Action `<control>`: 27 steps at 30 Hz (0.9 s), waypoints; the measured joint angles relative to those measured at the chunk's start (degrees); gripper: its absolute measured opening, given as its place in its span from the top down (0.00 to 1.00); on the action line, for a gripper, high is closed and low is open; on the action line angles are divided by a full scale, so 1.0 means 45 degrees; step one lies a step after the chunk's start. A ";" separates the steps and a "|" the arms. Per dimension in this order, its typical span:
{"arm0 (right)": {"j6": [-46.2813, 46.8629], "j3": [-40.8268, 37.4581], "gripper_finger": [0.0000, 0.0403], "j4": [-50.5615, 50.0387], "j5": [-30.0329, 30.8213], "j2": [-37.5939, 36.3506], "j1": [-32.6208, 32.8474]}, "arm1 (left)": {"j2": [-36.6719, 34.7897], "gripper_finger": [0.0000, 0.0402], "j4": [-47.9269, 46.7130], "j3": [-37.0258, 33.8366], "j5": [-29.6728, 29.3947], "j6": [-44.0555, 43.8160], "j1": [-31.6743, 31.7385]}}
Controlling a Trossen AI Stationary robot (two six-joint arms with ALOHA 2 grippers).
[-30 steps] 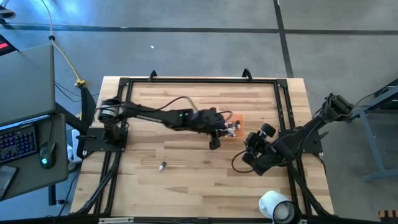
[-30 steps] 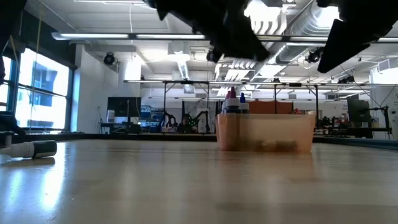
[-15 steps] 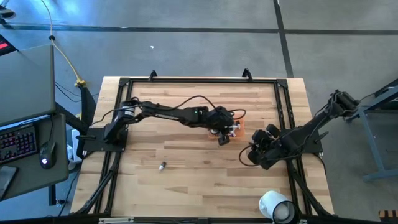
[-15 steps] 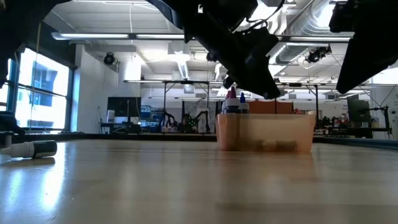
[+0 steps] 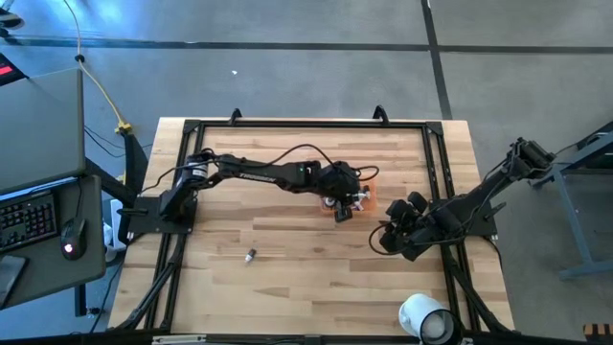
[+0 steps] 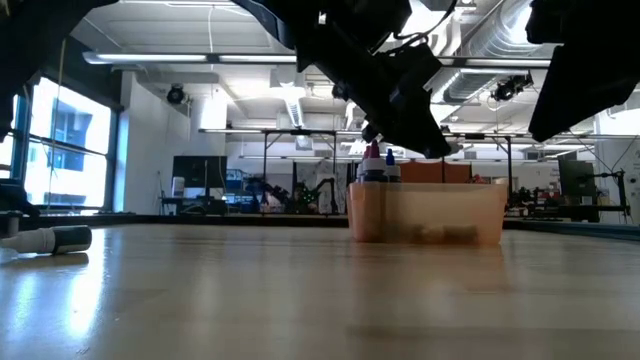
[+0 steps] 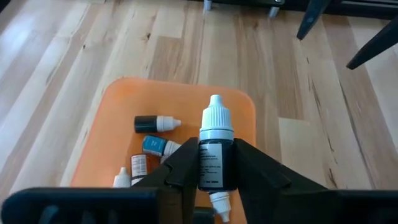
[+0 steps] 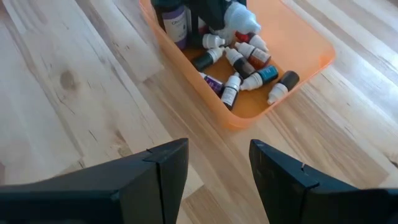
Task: Pick & Place food coloring
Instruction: Put the small purple food coloring bottle into the orange bin, then put the small green food coloring bottle into the orange bin
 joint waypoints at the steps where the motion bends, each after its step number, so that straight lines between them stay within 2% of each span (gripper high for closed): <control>1: -0.0004 0.0000 0.59 0.0027 0.0000 0.0000 0.0000 | 0.0000 0.76 0.0000 0.0000 0.0004 -0.0005 -0.0004; 5: -0.0026 0.0000 0.59 0.0029 0.0000 0.0000 0.0000 | 0.0000 0.65 0.0003 0.0000 -0.0034 0.0018 -0.0005; 10: -0.0016 0.0000 0.59 0.0065 -0.0002 0.0000 0.0000 | -0.0005 0.53 0.0170 -0.0001 -0.1535 0.0022 -0.0005; 12: -0.0017 0.0000 0.59 0.0177 -0.0001 0.0000 0.0000 | -0.0136 0.52 -0.0083 -0.0005 -0.1611 0.0034 0.0000; 17: -0.0836 0.0005 0.59 0.0903 0.0101 0.0005 0.0000 | -0.1835 0.51 -0.2693 0.0224 -0.0067 -0.0080 -0.0010; 20: -0.1994 0.0010 0.59 0.1697 0.0849 0.0005 0.0000 | -0.2963 0.51 -0.4878 0.0355 0.0435 -0.0301 -0.0195; 23: -0.2964 0.0016 0.59 0.2522 0.1868 0.0093 -0.0068 | -0.4215 0.51 -0.7077 0.0325 0.0071 -0.0540 -0.0493; 27: -0.4690 0.0019 0.59 0.4475 0.1157 0.0360 -0.0325 | -0.6034 0.51 -0.9319 0.0257 -0.1189 -0.1132 -0.1286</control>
